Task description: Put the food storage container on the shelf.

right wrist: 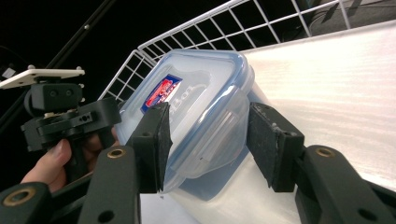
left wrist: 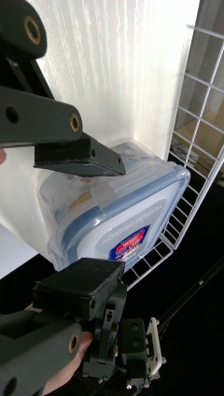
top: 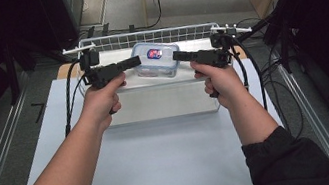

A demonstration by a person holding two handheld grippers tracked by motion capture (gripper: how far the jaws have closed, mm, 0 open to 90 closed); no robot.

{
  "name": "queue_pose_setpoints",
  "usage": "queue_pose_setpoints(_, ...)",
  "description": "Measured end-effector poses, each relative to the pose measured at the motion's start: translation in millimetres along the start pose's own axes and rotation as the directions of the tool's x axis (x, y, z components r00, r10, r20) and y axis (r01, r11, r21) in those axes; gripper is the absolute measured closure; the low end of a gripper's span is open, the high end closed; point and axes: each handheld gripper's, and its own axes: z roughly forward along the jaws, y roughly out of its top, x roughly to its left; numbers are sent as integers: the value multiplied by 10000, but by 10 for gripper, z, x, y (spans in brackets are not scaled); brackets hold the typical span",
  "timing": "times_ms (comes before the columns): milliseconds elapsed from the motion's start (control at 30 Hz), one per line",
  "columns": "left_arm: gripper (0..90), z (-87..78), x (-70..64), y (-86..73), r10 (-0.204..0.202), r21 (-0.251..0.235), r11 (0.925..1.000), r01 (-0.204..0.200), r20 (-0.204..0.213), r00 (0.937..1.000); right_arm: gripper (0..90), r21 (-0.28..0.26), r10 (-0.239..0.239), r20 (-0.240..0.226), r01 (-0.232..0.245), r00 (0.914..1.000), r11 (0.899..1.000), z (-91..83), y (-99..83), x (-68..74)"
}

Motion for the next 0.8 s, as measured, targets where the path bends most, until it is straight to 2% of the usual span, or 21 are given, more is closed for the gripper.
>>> queue_pose_setpoints(200,496,-9,-41,-26,152,151,9998,-153,54,9999,526,-174,-40,82,41,10000,9998,-5,15,-10)
queue_pose_setpoints(367,490,-32,-111,-54,381,60,9993,-381,70,9992,482,-350,-300,311,311,9991,9989,-75,23,15)
queue_pose_setpoints(500,467,-99,-143,-81,657,-100,9978,-659,-197,9976,517,-382,-1097,551,1119,9924,9930,-191,-16,126)
queue_pose_setpoints(600,458,-164,-157,-102,911,-276,9953,-924,-457,9948,609,-560,-1447,713,1488,9869,9873,-292,-72,209)
queue_pose_setpoints(800,447,-279,-164,-149,1138,-334,9927,-1160,-621,9916,882,-219,-2067,857,2093,9746,9776,-382,-219,310)
